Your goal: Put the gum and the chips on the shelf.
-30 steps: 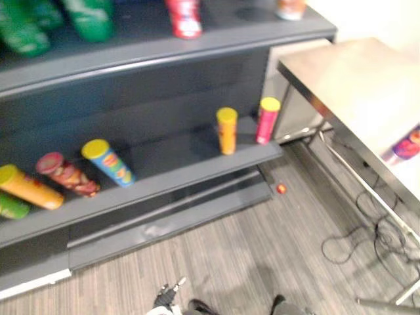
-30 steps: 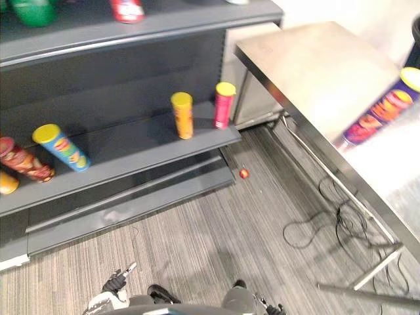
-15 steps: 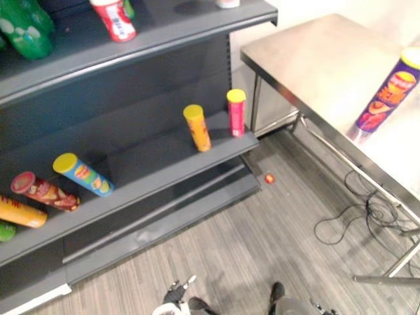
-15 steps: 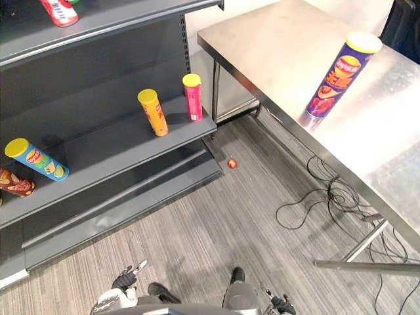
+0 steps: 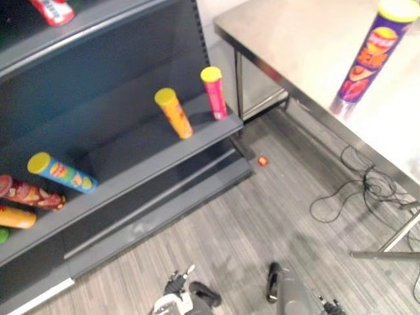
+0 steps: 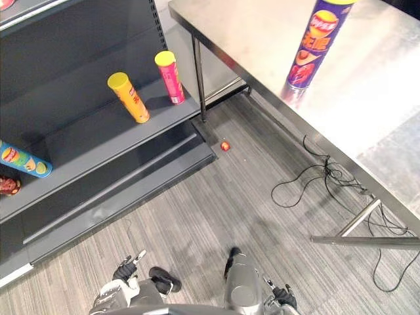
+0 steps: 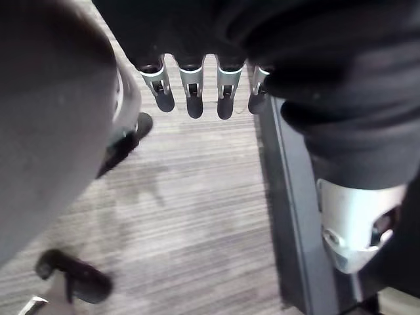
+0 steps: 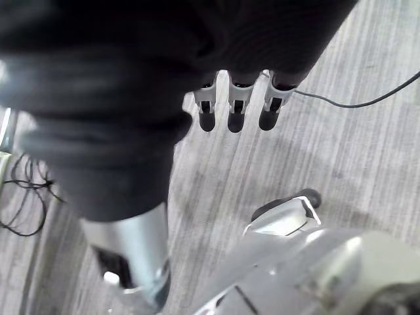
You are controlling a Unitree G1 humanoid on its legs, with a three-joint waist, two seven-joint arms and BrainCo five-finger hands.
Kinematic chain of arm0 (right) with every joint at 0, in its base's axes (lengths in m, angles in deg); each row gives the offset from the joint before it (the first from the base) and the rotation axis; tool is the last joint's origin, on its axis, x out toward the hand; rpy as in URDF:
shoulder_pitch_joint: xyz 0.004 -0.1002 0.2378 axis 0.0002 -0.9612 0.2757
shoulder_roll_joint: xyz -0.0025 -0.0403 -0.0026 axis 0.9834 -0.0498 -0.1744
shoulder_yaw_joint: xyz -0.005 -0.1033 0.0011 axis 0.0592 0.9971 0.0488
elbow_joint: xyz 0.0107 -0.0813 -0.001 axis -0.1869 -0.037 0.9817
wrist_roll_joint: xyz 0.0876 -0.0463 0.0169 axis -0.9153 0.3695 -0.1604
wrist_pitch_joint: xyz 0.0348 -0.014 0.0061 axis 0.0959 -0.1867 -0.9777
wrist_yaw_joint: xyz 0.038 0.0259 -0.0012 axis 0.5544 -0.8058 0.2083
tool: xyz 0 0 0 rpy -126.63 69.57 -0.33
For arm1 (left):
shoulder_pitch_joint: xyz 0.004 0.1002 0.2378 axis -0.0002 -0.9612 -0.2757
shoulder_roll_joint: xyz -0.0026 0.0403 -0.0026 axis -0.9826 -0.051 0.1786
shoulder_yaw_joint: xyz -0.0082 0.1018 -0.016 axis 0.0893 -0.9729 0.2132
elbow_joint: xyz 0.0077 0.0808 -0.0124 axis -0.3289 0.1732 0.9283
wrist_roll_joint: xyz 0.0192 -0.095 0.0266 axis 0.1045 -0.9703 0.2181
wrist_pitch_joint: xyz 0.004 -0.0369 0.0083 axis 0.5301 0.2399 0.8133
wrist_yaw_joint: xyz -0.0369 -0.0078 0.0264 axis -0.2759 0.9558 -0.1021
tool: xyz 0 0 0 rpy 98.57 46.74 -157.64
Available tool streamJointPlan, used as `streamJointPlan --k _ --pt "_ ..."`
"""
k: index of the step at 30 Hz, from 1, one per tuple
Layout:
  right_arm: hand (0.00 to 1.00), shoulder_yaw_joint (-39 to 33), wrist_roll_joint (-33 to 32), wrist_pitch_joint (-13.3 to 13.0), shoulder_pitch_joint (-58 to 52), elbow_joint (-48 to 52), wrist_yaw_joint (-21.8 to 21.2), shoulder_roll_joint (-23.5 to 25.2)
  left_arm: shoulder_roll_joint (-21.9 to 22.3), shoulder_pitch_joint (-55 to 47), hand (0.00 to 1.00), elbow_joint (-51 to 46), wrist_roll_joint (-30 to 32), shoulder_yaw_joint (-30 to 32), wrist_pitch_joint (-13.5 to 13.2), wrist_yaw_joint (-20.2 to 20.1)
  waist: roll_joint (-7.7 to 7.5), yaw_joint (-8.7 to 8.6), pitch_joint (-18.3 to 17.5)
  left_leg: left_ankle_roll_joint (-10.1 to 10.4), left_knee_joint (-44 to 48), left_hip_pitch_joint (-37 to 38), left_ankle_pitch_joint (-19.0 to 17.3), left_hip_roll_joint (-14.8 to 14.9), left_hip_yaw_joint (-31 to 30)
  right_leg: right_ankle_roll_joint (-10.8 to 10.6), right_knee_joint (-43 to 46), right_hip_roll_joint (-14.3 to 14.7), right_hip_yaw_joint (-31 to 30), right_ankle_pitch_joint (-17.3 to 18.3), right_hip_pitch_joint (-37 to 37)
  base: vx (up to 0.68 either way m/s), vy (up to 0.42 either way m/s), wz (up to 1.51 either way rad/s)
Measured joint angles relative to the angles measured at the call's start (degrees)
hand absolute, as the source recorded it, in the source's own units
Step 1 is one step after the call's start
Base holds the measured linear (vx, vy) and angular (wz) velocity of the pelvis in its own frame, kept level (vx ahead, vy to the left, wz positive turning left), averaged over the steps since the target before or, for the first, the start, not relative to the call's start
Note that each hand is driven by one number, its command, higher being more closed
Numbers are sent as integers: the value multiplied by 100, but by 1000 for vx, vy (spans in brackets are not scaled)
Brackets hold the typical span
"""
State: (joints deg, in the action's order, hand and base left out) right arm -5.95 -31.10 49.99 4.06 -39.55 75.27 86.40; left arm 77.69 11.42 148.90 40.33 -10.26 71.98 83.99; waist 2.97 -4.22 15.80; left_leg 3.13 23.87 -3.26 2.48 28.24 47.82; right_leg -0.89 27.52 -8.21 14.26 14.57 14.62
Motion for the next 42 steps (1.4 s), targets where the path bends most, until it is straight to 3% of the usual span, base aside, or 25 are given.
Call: streamJointPlan --k 1,2,3,4,6,10,12,13,14,17,23,28,36,42 --pt "0 234 -85 -80 -10 86 7 -70 63 -9 0 -91 -98 1 -20 -3 -4 16 3 -173 465 -226 121 66 -898 47 8 127 -245 56 -11 8 -126 -88" --pt "0 347 -89 -111 0 131 10 -98 106 -9 0 -124 -182 7 -64 0 -37 60 35 -248 731 -422 175 75 -1382 89 -6 200 -392 90 -6 34 -42 -118" --pt "0 473 -99 -163 28 250 16 -139 161 28 0 -169 -359 -9 -132 -2 51 129 60 -5 1253 -731 -258 -135 -2365 164 -43 305 -687 77 18 47 78 -119" --pt "0 475 -158 -190 91 260 17 -159 254 79 0 -166 -449 -26 -199 -37 90 140 82 30 1529 -963 -751 -493 -3085 196 -44 372 -898 65 41 39 130 -112" --pt "0 544 -177 -179 113 239 7 -176 291 81 0 -271 -451 -86 -221 -90 88 190 86 13 1425 -1183 -1126 -1000 -3665 241 -43 543 -1244 46 37 70 120 -105" --pt "0 803 -179 -182 194 222 -27 -223 304 162 0 -331 -600 -70 -264 -107 -19 421 80 110 431 -1364 -1282 -1591 -4631 126 39 728 -2048 112 125 162 221 -115" --pt "0 961 -179 -179 201 219 -43 -217 318 171 0 -318 -605 -19 -264 -106 -73 504 -12 399 -68 -1142 -1494 -1801 -5011 -82 172 727 -2492 221 208 216 316 -105" --pt "0 966 -193 -179 236 196 -98 -150 303 214 0 -266 -605 -6 -253 -103 -187 529 -53 479 -184 -958 -1618 -1911 -4822 -235 138 697 -2741 158 218 229 303 -79" --pt "0 958 -190 -185 236 196 -142 -90 303 209 0 -275 -602 16 -258 -90 -221 518 -76 399 -19 -949 -1702 -1942 -4693 -343 -88 682 -2934 -9 91 219 304 -63" --pt "0 943 -187 -178 243 51 -150 -27 309 189 0 -255 -597 179 -254 -82 -329 570 -171 320 85 -714 -1747 -2019 -4325 -481 -466 572 -3235 -276 -218 163 296 -39" --pt "0 886 -180 -167 254 -36 -152 -14 335 183 0 80 -291 234 -262 -33 -300 601 -512 274 -461 -307 -1769 -2037 -3573 -752 -1147 506 -3538 -827 -185 91 131 -65" --pt "0 444 -154 -108 269 -370 -155 -41 404 167 0 308 -96 196 -254 27 -205 609 -797 143 -1017 -13 -1680 -2083 -3018 -777 -1845 393 -3299 -1443 -94 -13 47 -79" --pt "0 -575 -187 -71 165 -655 -144 26 243 103 0 357 129 94 -255 45 -242 625 -935 47 -1292 29 -1578 -2354 -3236 -852 -2549 34 -2657 -1589 -406 -105 -14 6" --pt "0 -912 -410 -75 172 -350 -76 -179 105 -107 0 359 327 -24 -254 31 -281 619 -1109 118 -1583 -44 -1360 -2397 -3410 -651 -2879 25 -2446 -1718 -418 -77 -53 11"
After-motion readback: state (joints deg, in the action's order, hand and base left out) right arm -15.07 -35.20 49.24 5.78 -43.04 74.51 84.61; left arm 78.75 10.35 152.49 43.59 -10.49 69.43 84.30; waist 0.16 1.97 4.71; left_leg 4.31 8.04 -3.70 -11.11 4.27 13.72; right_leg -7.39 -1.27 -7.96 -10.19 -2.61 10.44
